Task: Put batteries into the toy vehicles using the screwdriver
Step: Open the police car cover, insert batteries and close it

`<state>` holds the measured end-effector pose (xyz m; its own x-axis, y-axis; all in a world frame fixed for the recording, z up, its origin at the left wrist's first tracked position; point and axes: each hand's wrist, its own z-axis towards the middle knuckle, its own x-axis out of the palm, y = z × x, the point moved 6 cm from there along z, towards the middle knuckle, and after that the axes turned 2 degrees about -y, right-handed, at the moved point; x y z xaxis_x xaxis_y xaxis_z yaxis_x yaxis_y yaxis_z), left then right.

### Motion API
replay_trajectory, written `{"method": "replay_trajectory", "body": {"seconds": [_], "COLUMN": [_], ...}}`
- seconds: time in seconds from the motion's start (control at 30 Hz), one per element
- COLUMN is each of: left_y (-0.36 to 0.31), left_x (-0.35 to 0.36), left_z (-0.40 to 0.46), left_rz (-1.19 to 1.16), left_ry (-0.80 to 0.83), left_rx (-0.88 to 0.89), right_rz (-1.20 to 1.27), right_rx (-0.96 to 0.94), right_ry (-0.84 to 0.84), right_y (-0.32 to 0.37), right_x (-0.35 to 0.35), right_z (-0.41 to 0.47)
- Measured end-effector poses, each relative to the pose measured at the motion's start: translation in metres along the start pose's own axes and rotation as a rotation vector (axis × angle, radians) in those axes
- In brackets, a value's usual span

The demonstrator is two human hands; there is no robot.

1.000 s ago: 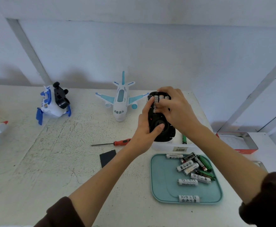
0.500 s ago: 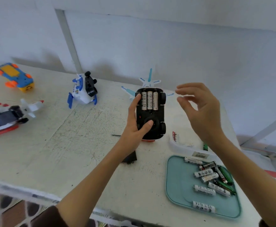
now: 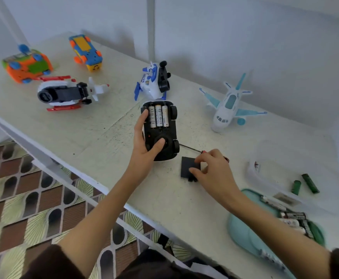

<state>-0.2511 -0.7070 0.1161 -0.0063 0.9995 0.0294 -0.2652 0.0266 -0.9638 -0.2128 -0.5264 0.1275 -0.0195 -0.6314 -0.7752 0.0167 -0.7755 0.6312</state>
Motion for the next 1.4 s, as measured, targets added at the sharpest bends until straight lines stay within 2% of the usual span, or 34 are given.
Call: {"method": "replay_trajectory", "body": {"seconds": [0.27, 0.43, 0.57, 0.73, 1.07, 1.4], "left_y": [0.014, 0.022, 0.024, 0.023, 0.023, 0.022], "left_x": [-0.014, -0.012, -0.009, -0.003, -0.006, -0.005], "left_z": [-0.007, -0.008, -0.008, -0.008, -0.007, -0.006], "left_rz": [0.042, 0.075, 0.065, 0.067, 0.121, 0.145], "left_ry": [-0.071, -0.053, -0.012, 0.047, 0.031, 0.023], "left_rx": [-0.025, -0.021, -0.021, -0.018, -0.017, -0.006], "right_rz": [0.075, 0.179, 0.334, 0.664, 0.682, 0.879], "right_rx": [0.06, 0.086, 0.142, 0.18, 0.055, 0.254], "right_ry": [0.079, 0.118, 0.097, 0.063, 0.063, 0.077], "right_y": [0.003, -0.005, -0.009, 0.006, 0.057, 0.055], "right_x": [0.01, 0.001, -0.011, -0.035, -0.024, 0.005], "right_z": [0.006, 0.006, 0.009, 0.02, 0.046, 0.06]}}
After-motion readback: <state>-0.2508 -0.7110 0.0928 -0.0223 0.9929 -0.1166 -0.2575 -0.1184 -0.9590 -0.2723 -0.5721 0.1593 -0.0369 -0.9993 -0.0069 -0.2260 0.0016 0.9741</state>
